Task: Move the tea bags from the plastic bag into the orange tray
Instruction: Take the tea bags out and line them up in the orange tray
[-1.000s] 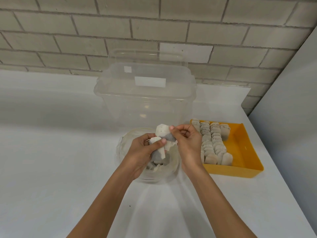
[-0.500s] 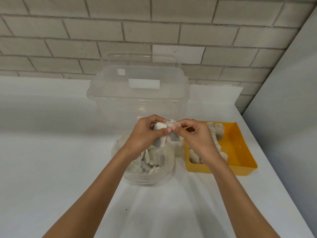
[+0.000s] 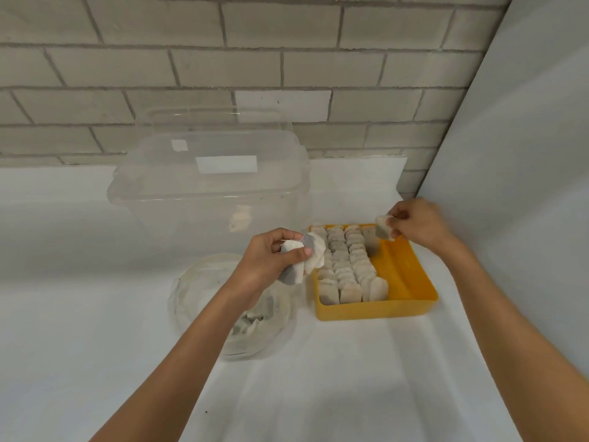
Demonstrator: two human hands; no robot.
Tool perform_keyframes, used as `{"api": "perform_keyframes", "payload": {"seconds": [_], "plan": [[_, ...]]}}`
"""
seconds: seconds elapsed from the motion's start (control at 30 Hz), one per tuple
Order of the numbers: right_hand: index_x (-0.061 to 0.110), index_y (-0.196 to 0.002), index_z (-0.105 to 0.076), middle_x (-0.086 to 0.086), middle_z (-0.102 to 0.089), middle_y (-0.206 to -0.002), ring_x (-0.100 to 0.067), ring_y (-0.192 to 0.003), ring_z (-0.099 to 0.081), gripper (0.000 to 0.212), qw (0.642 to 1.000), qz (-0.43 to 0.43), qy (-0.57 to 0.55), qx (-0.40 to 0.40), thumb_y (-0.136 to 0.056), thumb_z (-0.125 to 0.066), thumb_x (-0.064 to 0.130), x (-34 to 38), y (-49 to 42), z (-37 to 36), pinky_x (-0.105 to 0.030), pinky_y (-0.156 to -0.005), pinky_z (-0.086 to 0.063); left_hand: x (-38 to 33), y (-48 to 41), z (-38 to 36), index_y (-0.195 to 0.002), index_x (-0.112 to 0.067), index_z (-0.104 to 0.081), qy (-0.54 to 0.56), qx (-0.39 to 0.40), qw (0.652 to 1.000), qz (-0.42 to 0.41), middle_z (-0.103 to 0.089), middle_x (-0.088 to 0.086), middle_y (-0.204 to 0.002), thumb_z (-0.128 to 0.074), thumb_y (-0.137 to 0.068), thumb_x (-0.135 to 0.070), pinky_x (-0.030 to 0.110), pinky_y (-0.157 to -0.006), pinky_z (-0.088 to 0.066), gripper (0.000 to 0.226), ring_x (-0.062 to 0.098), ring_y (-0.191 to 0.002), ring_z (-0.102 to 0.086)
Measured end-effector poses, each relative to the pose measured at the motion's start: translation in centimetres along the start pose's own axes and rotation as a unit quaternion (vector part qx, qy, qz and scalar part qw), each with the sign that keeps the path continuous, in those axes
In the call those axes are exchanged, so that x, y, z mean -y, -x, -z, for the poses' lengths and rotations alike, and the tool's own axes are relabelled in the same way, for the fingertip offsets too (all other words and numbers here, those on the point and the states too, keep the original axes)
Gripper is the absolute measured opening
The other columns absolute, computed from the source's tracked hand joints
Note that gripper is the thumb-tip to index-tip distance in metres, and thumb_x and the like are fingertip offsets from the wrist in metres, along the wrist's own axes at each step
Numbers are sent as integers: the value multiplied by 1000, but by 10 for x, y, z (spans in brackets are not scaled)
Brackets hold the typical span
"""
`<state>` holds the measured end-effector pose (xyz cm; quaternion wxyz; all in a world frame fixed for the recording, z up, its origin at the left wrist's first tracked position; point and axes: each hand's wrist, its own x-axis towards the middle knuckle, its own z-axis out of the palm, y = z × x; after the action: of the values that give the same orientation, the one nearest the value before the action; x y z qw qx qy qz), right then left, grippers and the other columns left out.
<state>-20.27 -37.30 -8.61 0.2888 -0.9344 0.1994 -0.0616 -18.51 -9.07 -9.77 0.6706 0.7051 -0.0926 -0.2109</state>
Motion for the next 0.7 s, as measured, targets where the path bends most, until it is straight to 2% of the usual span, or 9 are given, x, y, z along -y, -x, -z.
{"api": "perform_keyframes", "payload": {"seconds": [0.07, 0.17, 0.2, 0.27, 0.33, 0.43, 0.53, 0.7], "plan": [[5, -99, -67, -10, -68, -82, -12, -60, -65, 15, 999, -22, 36, 24, -89, -56, 3, -3, -6, -8, -18, -56, -48, 0, -1, -3, -96, -13, -69, 3, 7, 1000, -3, -69, 7, -82, -75, -80, -10, 27, -66, -51, 18, 19, -75, -64], [3, -109, -66, -16, -67, -105, -27, -90, -64, 27, 993, -43, 93, 65, -83, -61, -3, -6, -13, -24, -28, -75, -53, 1, -2, -5, -97, -12, -69, 4, 12, 1000, -2, -70, 5, -81, -75, -80, -10, 24, -64, -51, 19, 18, -74, -65], [3, -113, -64, -15, -65, -110, -28, -94, -62, 33, 990, -56, 101, 76, -81, -63, -4, -7, -15, -30, -28, -74, -51, 1, -3, -5, -98, -12, -69, 6, 12, 1000, 0, -70, 4, -81, -75, -79, -11, 26, -65, -50, 20, 18, -74, -65], [3, -115, -62, -15, -61, -112, -26, -90, -58, 38, 988, -79, 102, 90, -78, -66, -6, -8, -16, -38, -27, -69, -48, 2, -3, -6, -99, -11, -68, 9, 10, 1000, 2, -70, 4, -80, -75, -79, -11, 29, -68, -51, 21, 18, -74, -65], [3, -114, -62, -15, -60, -113, -24, -87, -56, 39, 986, -94, 97, 94, -76, -68, -5, -9, -18, -44, -27, -70, -49, 4, -4, -6, -99, -11, -68, 10, 8, 1000, 3, -70, 4, -80, -75, -79, -11, 30, -69, -51, 22, 18, -74, -65], [3, -117, -59, -15, -58, -118, -27, -98, -56, 40, 988, -99, 93, 80, -78, -69, -2, -11, -20, -49, -26, -76, -46, 5, -4, -5, -99, -12, -68, 13, 5, 1000, 6, -70, 7, -83, -75, -79, -11, 32, -71, -51, 22, 20, -74, -64], [3, -117, -55, -16, -56, -119, -29, -104, -56, 35, 992, -91, 76, 50, -83, -64, 1, -15, -21, -54, -28, -79, -47, 7, -4, -6, -99, -11, -68, 22, 5, 1000, 13, -70, 6, -82, -75, -79, -11, 30, -69, -52, 21, 17, -72, -65], [4, -118, -47, -19, -58, -111, -31, -96, -60, 33, 994, -83, 59, 36, -87, -59, 3, -17, -14, -52, -36, -80, -53, 8, -6, -11, -104, -8, -67, 55, 14, 998, 28, -70, 9, -86, -75, -79, -12, 32, -72, -53, 27, 19, -74, -66]]}}
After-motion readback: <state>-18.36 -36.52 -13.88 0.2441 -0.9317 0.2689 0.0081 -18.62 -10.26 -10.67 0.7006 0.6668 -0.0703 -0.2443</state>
